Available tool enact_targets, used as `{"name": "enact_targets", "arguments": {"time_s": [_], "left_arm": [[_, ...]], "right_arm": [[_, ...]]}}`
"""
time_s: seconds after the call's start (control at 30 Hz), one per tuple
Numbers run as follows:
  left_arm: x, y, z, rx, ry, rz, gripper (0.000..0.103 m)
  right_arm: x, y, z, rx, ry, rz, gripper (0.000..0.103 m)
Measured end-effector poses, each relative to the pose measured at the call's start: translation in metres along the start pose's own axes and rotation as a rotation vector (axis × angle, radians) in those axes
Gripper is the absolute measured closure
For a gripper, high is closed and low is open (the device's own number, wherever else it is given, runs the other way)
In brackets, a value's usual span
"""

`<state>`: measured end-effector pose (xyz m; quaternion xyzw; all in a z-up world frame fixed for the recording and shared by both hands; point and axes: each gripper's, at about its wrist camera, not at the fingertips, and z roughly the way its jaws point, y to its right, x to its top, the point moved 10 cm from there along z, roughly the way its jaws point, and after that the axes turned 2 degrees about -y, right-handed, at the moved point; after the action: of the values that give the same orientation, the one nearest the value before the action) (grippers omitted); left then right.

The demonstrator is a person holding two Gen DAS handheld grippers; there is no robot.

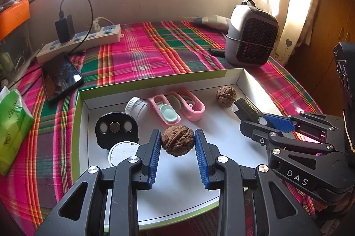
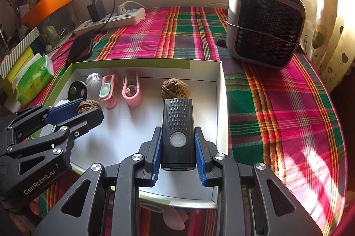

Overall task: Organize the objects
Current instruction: 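Carry the black remote and walnut with both grippers into the box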

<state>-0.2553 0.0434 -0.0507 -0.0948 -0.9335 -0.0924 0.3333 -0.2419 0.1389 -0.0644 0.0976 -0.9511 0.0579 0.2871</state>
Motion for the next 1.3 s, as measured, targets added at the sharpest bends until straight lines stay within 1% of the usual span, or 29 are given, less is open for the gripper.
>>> {"name": "enact_targets", "arguments": {"time_s": [0.13,0.4,0.53,0.7,1.13,1.3], "left_arm": [[0.0014,0.0006,0.002,0.022,0.006,0.013,0.074],[0.0002,0.0054,0.0059,0.07,0.013,0.074,0.074],[-0.0001,0.0058,0.007,0.079,0.013,0.082,0.074],[-0.0005,0.0045,0.0079,0.109,0.016,0.092,0.074],[-0.0023,0.0069,0.009,0.121,0.012,0.113,0.074],[-0.0032,0.009,0.0092,0.097,0.004,0.109,0.074]], "right_arm": [[0.0024,0.0018,0.0015,-0.029,0.009,-0.005,0.075],[0.0008,-0.0021,0.0045,-0.026,0.011,-0.022,0.075],[0.0005,-0.0024,0.0043,-0.044,0.022,-0.038,0.075],[0.0005,-0.0041,0.0055,-0.048,0.026,-0.045,0.075],[0.0006,-0.0031,0.006,-0.057,0.032,-0.049,0.075],[-0.0002,-0.0036,0.0057,-0.056,0.032,-0.046,0.075]]}}
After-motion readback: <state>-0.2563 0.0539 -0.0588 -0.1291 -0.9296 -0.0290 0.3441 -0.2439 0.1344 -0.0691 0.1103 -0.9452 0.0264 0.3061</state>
